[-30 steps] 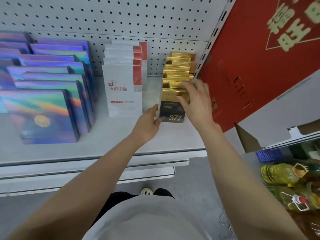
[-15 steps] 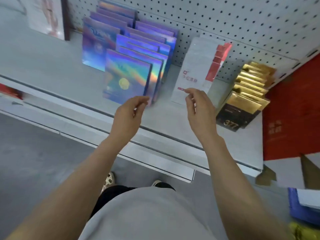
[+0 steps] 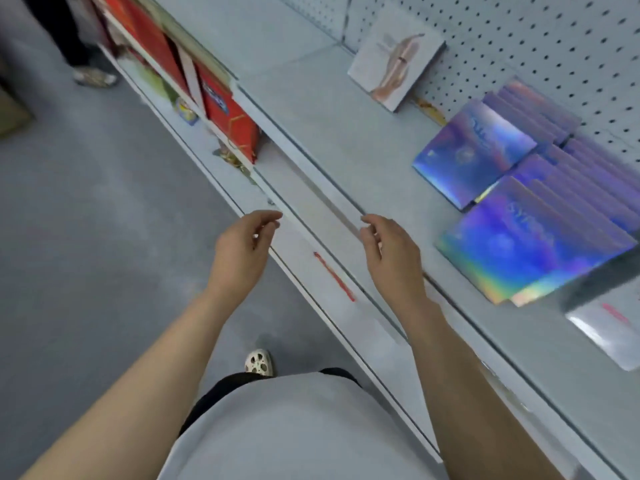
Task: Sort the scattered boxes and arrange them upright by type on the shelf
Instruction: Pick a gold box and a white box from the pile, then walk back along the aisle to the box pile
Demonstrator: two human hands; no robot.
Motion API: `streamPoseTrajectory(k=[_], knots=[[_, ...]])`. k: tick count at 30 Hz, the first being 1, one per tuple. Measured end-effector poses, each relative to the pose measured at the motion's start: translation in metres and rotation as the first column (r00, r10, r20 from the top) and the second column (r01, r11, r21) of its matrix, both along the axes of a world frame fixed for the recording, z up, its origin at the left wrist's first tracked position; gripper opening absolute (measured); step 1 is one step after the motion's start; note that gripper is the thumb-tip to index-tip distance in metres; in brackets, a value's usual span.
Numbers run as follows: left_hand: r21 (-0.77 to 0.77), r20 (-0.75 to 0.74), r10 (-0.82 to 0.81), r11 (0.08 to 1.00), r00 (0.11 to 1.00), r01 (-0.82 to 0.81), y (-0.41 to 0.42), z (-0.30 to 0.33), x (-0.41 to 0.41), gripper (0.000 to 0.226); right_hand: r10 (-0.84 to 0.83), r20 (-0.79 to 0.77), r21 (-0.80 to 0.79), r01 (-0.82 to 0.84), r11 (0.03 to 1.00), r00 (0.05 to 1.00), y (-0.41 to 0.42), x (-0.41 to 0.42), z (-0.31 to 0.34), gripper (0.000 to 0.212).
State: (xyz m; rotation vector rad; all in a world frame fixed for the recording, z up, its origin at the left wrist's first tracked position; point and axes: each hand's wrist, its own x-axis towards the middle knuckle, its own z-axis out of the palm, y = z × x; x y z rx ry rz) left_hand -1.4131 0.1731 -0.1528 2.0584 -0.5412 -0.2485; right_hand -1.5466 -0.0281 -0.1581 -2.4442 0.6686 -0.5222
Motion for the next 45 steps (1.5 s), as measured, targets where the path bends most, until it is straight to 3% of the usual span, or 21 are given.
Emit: streamPoseTrajectory(k=[11, 20, 28, 35, 42, 45], knots=[[0.051, 0.014, 0.233, 0.971, 0.972, -0.234, 0.098, -0.016, 0.161, 0.021, 0.223, -0.058, 0.064, -0.22, 0.973, 0.973, 0.075, 0.206, -0.008, 0.029], [0.206, -0.046, 0.316, 0.931, 0.948, -0.3, 0.088, -0.055, 0.301, 0.021, 0.351, -0.177, 0.091, -0.339, 0.936, 0.92, 0.063, 0.366, -0.045, 0.029], [0.307, -0.117, 0.434, 0.871, 0.893, -0.383, 0.072, -0.062, 0.452, 0.023, 0.54, -0.304, 0.151, -0.52, 0.841, 0.785, 0.044, 0.543, -0.04, 0.033], [0.309, -0.112, 0.495, 0.842, 0.862, -0.443, 0.079, -0.062, 0.591, 0.023, 0.56, -0.252, 0.184, -0.529, 0.829, 0.789, 0.054, 0.697, -0.061, 0.029], [0.304, -0.08, 0.368, 0.894, 0.927, -0.329, 0.105, -0.057, 0.769, 0.024, 0.45, -0.214, 0.183, -0.417, 0.89, 0.867, 0.081, 0.859, -0.059, 0.041], [0.315, -0.038, 0.288, 0.912, 0.957, -0.262, 0.115, -0.045, 0.849, 0.023, 0.38, -0.174, 0.173, -0.351, 0.92, 0.909, 0.093, 0.922, -0.049, 0.032]])
